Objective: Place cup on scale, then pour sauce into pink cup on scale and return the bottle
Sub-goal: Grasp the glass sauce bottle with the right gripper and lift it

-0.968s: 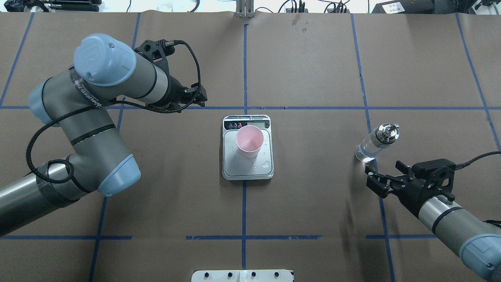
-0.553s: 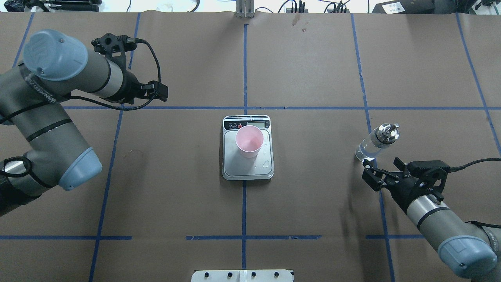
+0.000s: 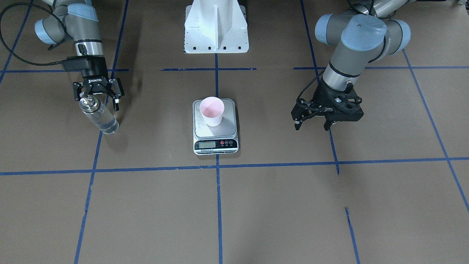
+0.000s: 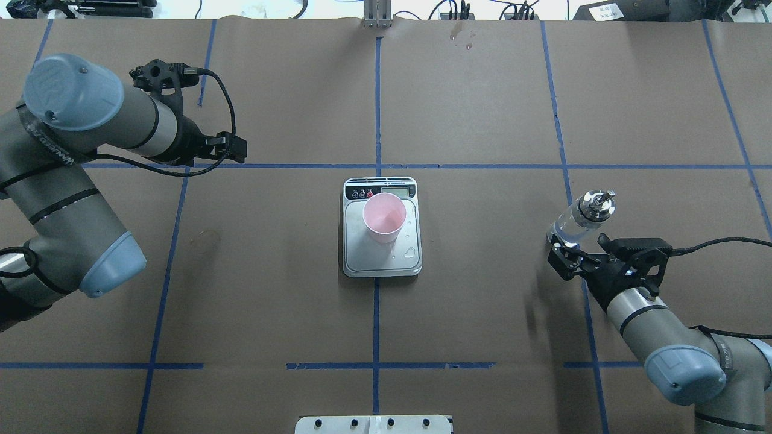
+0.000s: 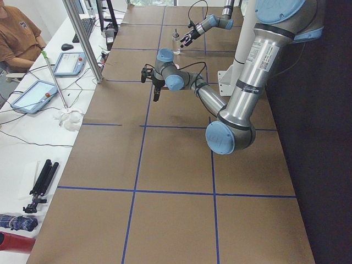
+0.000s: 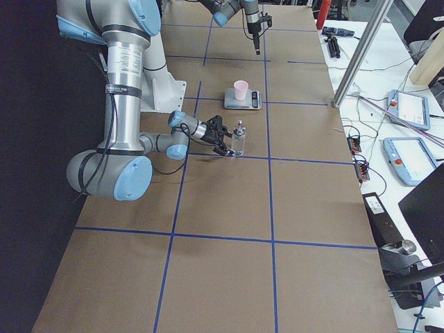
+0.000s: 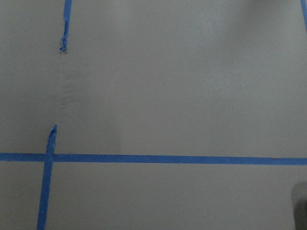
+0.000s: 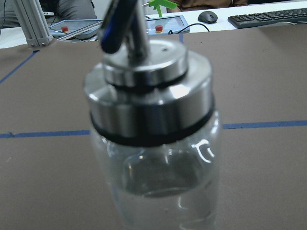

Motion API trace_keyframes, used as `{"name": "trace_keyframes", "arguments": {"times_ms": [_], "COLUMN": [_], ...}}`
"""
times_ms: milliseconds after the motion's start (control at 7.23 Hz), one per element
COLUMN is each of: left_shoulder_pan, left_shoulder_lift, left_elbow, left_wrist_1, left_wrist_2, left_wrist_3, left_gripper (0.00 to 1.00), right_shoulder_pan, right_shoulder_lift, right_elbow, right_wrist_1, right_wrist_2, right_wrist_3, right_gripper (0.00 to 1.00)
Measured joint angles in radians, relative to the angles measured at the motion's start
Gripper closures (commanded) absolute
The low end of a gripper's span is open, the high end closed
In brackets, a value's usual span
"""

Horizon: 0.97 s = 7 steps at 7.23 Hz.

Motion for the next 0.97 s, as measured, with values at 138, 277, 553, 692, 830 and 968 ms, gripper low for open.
{"name": "trace_keyframes", "arguments": {"times_ms": [138,277,553,692,830,968], "left_shoulder_pan": [0.0,0.0,-0.001,-0.001,-0.001,-0.002], "left_shoulder_lift": [0.0,0.001,0.001,0.001,0.001,0.001], "left_elbow": [-0.002,-0.006,-0.014,-0.019,-0.027,-0.031], "left_wrist_1": [0.001,0.002,0.006,0.008,0.012,0.016], "left_wrist_2": [0.0,0.0,0.001,0.001,0.001,0.001], "left_wrist_3": [0.0,-0.001,-0.001,-0.001,-0.001,-0.001], "left_gripper": [0.0,0.0,0.0,0.0,0.0,0.0], "right_shoulder_pan": [0.012,0.021,0.03,0.031,0.031,0.031], "right_shoulder_lift": [0.021,0.029,0.033,0.034,0.035,0.035], "right_elbow": [-0.025,-0.037,-0.045,-0.047,-0.047,-0.047], "right_wrist_1": [0.0,0.0,0.0,0.0,0.001,0.004], "right_wrist_2": [0.001,0.001,-0.012,-0.029,-0.047,-0.065], "right_wrist_3": [-0.004,-0.008,-0.012,-0.016,-0.025,-0.038], "right_gripper": [0.0,0.0,0.0,0.0,0.0,0.0]}}
